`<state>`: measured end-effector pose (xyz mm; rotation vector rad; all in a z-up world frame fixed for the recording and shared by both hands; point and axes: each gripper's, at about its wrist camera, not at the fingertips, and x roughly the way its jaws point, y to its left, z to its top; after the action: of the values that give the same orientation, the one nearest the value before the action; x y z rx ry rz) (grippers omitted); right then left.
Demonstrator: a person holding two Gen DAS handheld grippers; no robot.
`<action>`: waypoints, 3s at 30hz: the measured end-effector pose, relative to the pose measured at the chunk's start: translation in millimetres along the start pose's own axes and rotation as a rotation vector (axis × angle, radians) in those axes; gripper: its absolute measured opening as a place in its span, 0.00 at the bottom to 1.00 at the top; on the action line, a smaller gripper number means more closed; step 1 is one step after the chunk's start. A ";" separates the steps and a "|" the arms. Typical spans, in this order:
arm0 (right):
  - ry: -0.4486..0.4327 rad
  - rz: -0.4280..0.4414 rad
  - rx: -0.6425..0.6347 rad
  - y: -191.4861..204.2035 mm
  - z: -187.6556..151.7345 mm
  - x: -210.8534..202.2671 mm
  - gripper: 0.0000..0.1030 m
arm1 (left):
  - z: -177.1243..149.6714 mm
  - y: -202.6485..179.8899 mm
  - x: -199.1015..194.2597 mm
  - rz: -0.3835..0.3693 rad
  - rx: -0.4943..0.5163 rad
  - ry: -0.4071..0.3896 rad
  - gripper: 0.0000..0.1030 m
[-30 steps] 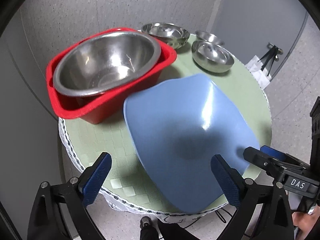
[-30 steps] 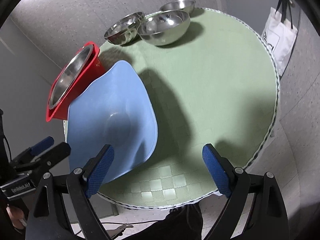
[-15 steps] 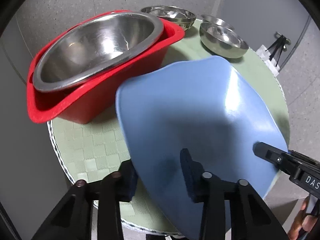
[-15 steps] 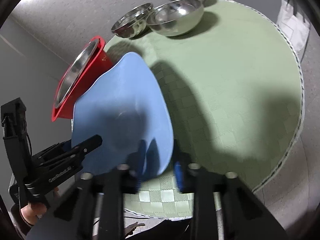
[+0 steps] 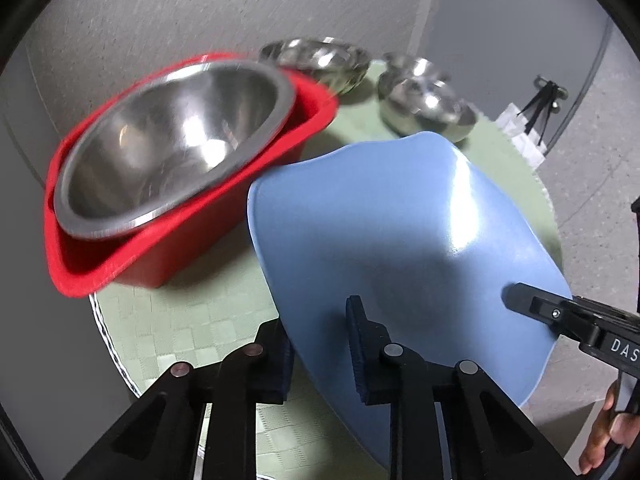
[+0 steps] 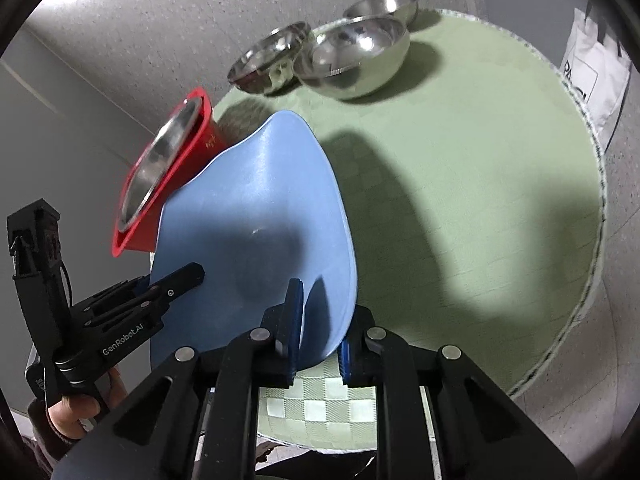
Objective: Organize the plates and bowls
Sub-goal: 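Carry the blue plate and lower it into the red basin over the bowl, then open the right tool and move it toward the small steel bowls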
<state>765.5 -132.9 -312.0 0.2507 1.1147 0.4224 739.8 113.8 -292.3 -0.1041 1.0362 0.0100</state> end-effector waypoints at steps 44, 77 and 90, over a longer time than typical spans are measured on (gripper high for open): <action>-0.026 -0.038 -0.095 156.7 110.4 97.2 0.52 | 96.8 194.5 -0.2 -0.043 -0.077 -0.048 0.66; -0.339 -0.219 0.084 -13.4 -97.3 -242.1 0.90 | -96.2 -47.9 -242.5 -0.126 0.089 -0.374 0.99; -0.442 -0.427 0.308 -104.8 -224.7 -360.1 0.90 | -105.7 -139.8 -248.3 -0.254 0.248 -0.362 0.99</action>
<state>448.9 -391.4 -156.8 0.3473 0.7627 -0.1845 530.5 -24.8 -120.9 -0.0067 0.6510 -0.3193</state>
